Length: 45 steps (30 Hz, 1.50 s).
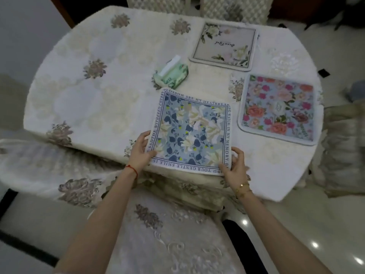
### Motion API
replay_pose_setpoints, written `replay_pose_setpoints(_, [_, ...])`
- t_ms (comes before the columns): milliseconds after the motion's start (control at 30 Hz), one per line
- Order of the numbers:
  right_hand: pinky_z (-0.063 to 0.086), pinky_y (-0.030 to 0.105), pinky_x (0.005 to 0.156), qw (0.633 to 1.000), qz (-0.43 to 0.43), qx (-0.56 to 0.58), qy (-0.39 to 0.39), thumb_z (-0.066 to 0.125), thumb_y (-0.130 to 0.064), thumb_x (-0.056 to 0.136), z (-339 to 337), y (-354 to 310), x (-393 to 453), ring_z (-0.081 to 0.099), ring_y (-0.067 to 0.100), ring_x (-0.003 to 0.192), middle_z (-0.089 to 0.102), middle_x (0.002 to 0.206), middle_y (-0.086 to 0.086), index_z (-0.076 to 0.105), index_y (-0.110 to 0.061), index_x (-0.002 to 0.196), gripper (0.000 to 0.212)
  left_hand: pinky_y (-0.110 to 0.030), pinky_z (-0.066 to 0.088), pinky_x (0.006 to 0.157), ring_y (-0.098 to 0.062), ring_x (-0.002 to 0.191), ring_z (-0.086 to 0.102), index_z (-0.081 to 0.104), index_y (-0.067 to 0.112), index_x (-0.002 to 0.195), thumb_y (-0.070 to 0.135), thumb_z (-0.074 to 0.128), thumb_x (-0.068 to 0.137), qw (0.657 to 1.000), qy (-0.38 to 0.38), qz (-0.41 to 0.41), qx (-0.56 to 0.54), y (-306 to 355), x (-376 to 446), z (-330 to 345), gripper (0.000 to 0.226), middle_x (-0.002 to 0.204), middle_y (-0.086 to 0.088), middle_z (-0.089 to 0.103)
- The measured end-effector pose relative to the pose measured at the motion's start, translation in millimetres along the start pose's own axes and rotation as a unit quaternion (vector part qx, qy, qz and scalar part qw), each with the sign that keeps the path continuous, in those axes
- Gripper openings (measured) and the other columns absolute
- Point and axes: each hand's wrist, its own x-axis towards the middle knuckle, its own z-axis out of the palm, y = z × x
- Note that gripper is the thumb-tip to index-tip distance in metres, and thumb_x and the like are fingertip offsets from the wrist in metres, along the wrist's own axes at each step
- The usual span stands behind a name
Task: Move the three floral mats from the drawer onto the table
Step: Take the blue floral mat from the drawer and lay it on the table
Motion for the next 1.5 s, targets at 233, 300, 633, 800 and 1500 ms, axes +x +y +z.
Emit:
replay_pose_setpoints(233, [0.053, 0.014, 0.069, 0.997, -0.003, -0.041, 0.06, 0.068, 0.004, 0.083, 23.8, 9.6, 0.0, 0.066, -0.001, 0.077, 0.068, 0.093, -0.003, 0.037, -0.014, 0.128, 0.057, -0.036, 0.057, 0.079, -0.013, 0.098, 0.065, 0.042, 0.02, 0.132, -0.012, 0.061, 0.08, 0.998, -0.065, 0.005, 0.006, -18.6, 38.7, -10.9, 0.065, 0.108, 0.001, 0.065])
replay_pose_setpoints(300, [0.05, 0.009, 0.067, 0.996, -0.001, -0.043, 0.072, 0.068, 0.006, 0.082, 27.6, 13.1, -0.5, 0.065, -0.007, 0.076, 0.067, 0.093, -0.003, 0.037, -0.01, 0.128, 0.058, -0.034, 0.057, 0.078, -0.007, 0.093, 0.066, 0.041, 0.018, 0.133, -0.013, 0.061, 0.079, 0.998, -0.069, 0.002, 0.005, -25.6, 43.1, -12.4, 0.065, 0.105, 0.003, 0.065])
replay_pose_setpoints(633, [0.053, 0.013, 0.082, 0.992, 0.043, -0.04, 0.112, 0.067, 0.002, 0.084, 41.0, 24.5, -12.6, 0.063, 0.015, 0.101, 0.061, 0.119, 0.006, 0.038, -0.011, 0.136, 0.06, -0.028, 0.052, 0.091, -0.014, 0.109, 0.059, 0.042, 0.02, 0.142, -0.005, 0.068, 0.08, 0.998, -0.068, 0.014, 0.011, -40.3, 46.8, -21.2, 0.072, 0.128, -0.003, 0.058])
replay_pose_setpoints(800, [0.053, 0.037, 0.093, 0.987, 0.059, -0.102, 0.106, 0.065, -0.003, 0.087, 38.7, 23.7, -13.9, 0.063, 0.021, 0.107, 0.063, 0.123, 0.007, 0.04, -0.013, 0.142, 0.061, -0.035, 0.052, 0.095, -0.016, 0.107, 0.062, 0.042, 0.015, 0.143, -0.002, 0.072, 0.079, 0.997, -0.065, 0.015, 0.045, -46.9, 47.5, -25.0, 0.073, 0.133, -0.007, 0.058])
replay_pose_setpoints(1500, [-0.005, 0.043, 0.121, 0.871, -0.112, -0.477, -0.036, 0.033, -0.04, 0.1, 87.3, -31.9, 161.8, -0.003, 0.022, 0.149, 0.008, 0.162, 0.001, 0.014, -0.017, 0.153, 0.061, -0.036, 0.012, 0.121, -0.025, 0.147, 0.016, 0.028, 0.011, 0.149, 0.027, 0.046, 0.098, 0.855, -0.146, 0.32, 0.382, 34.7, 181.9, 44.3, 0.056, 0.157, -0.01, 0.026])
